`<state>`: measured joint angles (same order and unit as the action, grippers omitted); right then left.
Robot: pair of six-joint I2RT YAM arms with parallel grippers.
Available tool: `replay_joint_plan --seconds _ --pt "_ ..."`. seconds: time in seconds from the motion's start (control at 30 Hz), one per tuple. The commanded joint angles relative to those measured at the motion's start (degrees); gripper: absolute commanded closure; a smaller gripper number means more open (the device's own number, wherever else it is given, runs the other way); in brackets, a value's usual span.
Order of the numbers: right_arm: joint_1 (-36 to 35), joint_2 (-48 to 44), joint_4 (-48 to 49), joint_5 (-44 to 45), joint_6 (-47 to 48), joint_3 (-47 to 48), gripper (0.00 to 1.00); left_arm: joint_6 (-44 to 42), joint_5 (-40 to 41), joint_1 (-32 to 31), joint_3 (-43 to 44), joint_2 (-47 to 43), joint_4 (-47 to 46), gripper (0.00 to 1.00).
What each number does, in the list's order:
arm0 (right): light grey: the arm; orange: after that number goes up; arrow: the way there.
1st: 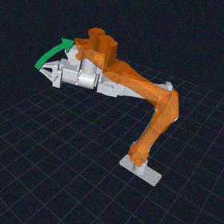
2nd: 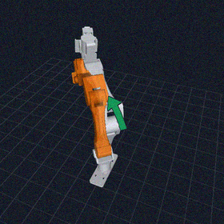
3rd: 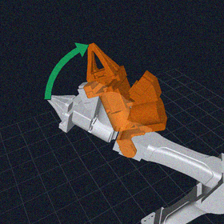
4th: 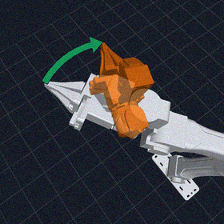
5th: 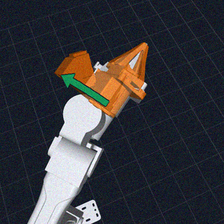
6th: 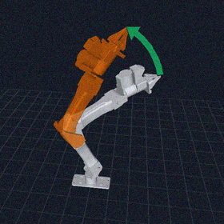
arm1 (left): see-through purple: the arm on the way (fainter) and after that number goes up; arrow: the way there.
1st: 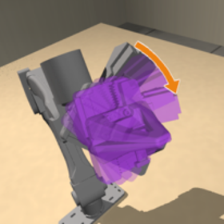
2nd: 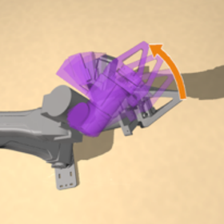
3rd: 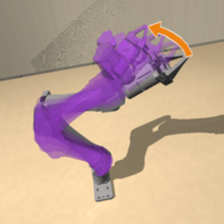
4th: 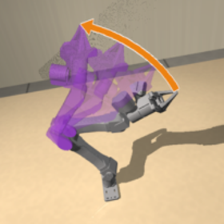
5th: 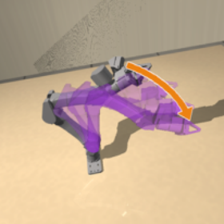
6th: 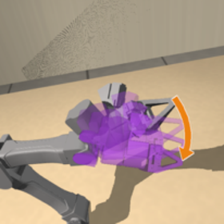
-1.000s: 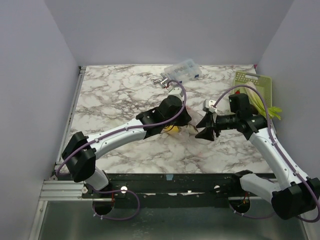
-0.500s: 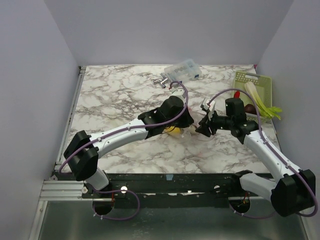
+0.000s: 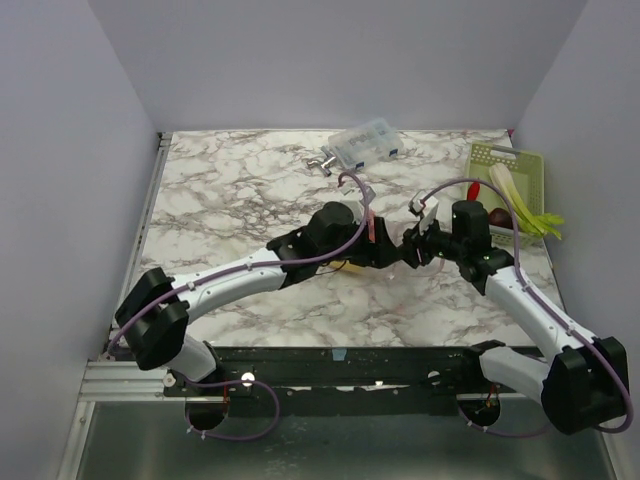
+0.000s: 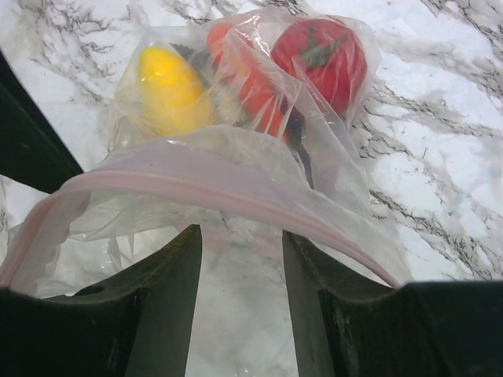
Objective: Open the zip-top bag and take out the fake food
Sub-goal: Pick up the fake fruit from the zipper food storage bag.
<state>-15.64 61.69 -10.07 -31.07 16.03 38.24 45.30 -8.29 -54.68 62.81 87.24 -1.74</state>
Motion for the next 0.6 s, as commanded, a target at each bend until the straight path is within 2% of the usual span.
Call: replay_joint_plan --seconds 0.0,0.13,0.3,0.57 --pt "0.6 1.78 4.2 1.1 -3.39 -1.22 0.51 -3.47 -2.09 1.18 -4.43 -6.97 -5.03 0.28" --pt "1.11 3.89 4.51 1.72 -5.05 -0.8 0.5 -4.95 -0.6 4.21 -10.57 -11.93 -5.12 0.19" --pt "2.72 6.6 4.62 0.46 -7.46 -0.14 0.5 -4.25 -0.72 12.21 -19.51 -16.53 -5.14 0.15" --pt "3.0 9.34 4.51 -1.21 -8.34 0.34 0.5 -4.96 -2.01 22.26 -20.03 -11.8 -1.23 0.14"
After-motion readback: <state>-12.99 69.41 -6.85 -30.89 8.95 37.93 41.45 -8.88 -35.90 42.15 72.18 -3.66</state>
